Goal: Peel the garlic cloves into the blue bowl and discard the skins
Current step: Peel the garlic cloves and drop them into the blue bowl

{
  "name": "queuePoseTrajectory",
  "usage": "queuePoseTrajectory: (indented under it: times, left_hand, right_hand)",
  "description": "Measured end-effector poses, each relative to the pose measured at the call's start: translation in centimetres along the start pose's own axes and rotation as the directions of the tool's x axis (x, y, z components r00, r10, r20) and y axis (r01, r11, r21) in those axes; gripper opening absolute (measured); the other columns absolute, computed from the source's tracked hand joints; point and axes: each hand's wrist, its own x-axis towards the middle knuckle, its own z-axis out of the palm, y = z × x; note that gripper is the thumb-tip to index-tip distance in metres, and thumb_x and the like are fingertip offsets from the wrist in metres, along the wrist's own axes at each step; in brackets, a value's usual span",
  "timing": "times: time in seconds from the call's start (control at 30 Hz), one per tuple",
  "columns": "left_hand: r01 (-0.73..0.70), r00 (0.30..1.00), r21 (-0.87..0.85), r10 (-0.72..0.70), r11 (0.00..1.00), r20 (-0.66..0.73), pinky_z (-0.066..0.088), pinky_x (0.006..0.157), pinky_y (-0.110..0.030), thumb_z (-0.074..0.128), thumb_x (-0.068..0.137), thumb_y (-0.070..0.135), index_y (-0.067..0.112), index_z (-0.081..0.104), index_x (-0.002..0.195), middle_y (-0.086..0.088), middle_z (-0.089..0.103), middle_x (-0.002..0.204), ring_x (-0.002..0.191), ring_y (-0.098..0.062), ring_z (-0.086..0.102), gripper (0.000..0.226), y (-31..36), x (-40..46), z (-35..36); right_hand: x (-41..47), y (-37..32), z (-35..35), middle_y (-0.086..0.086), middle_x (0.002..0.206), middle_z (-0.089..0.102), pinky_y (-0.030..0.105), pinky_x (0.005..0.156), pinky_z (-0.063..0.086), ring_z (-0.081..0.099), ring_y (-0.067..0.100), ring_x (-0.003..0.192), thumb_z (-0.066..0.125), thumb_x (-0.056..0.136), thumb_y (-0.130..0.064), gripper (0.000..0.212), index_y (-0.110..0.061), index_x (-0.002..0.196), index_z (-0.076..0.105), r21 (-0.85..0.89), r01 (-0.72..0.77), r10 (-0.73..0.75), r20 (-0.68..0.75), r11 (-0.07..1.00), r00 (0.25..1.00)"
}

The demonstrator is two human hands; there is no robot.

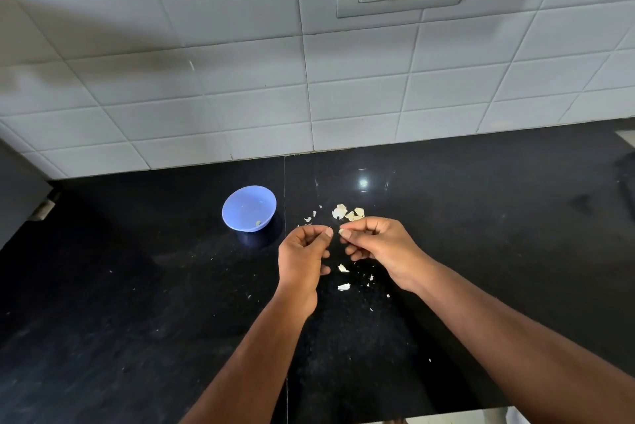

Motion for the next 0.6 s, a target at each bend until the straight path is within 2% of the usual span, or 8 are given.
queuePoseTrajectory:
  times: [0.13,0.27,0.4,0.47,0.5,0.6]
  left_hand:
    - [0.02,0.999,-0.016,-0.021,1.0,-0.046,0.055,0.057,-0.024,0.073,0.1,0.021,0.019,0.074,0.106,0.002,0.071,0.088,0.071,-0.008,0.062,0.007,-0.4,0.3,-0.9]
    - [0.012,0.997,-0.019,-0.013,1.0,-0.075,0.054,0.057,-0.025,0.071,0.101,0.022,0.019,0.073,0.107,0.001,0.071,0.088,0.07,-0.009,0.061,0.007,-0.5,0.6,-2.2]
    - [0.026,0.993,-0.049,-0.031,0.998,-0.112,0.051,0.056,-0.027,0.067,0.104,0.023,0.019,0.072,0.108,0.002,0.07,0.084,0.069,-0.009,0.06,0.007,-0.1,1.0,-3.2]
    - [0.031,0.991,-0.058,-0.038,0.998,-0.125,0.05,0.054,-0.026,0.066,0.105,0.024,0.02,0.072,0.108,0.002,0.07,0.083,0.068,-0.009,0.06,0.007,-0.1,1.3,-3.5]
    - [0.026,0.992,-0.065,-0.034,0.998,-0.124,0.048,0.052,-0.025,0.066,0.105,0.024,0.02,0.071,0.107,0.002,0.069,0.083,0.067,-0.008,0.059,0.008,-0.3,1.4,-3.6]
    - [0.025,0.991,-0.043,-0.03,0.999,-0.132,0.046,0.049,-0.024,0.066,0.104,0.024,0.02,0.071,0.108,0.003,0.069,0.083,0.065,-0.007,0.059,0.008,-0.6,1.3,-3.7]
  right_hand:
    - [1.0,-0.2,0.1,0.016,0.097,0.077,0.028,0.072,0.064,0.074,0.017,0.077,0.071,0.098,-0.006,0.012,-0.002,0.108,0.076,-0.158,-0.101,0.108,0.034,0.982,0.994]
    - [2.1,-2.1,1.2,0.009,0.089,0.077,0.027,0.067,0.061,0.073,0.015,0.074,0.07,0.099,-0.007,0.008,-0.005,0.103,0.076,-0.398,-0.047,0.093,0.098,0.916,0.991]
    - [3.6,-6.1,2.4,0.005,0.09,0.078,0.023,0.068,0.058,0.074,0.014,0.078,0.068,0.1,-0.009,0.01,-0.007,0.106,0.076,-0.37,0.047,0.015,0.163,0.928,0.986]
    - [4.2,-5.8,2.8,0.008,0.09,0.078,0.024,0.066,0.058,0.074,0.015,0.076,0.068,0.1,-0.006,0.01,-0.005,0.106,0.076,-0.341,0.019,0.039,0.162,0.94,0.986]
    - [4.3,-4.6,2.9,0.01,0.088,0.078,0.026,0.064,0.058,0.073,0.015,0.072,0.067,0.099,-0.003,0.009,-0.004,0.102,0.076,-0.399,-0.02,0.085,0.147,0.917,0.986]
    - [4.0,0.0,2.9,0.011,0.082,0.075,0.03,0.06,0.057,0.068,0.012,0.062,0.062,0.099,0.0,0.016,-0.009,0.091,0.073,-0.667,-0.127,0.225,0.063,0.734,0.972]
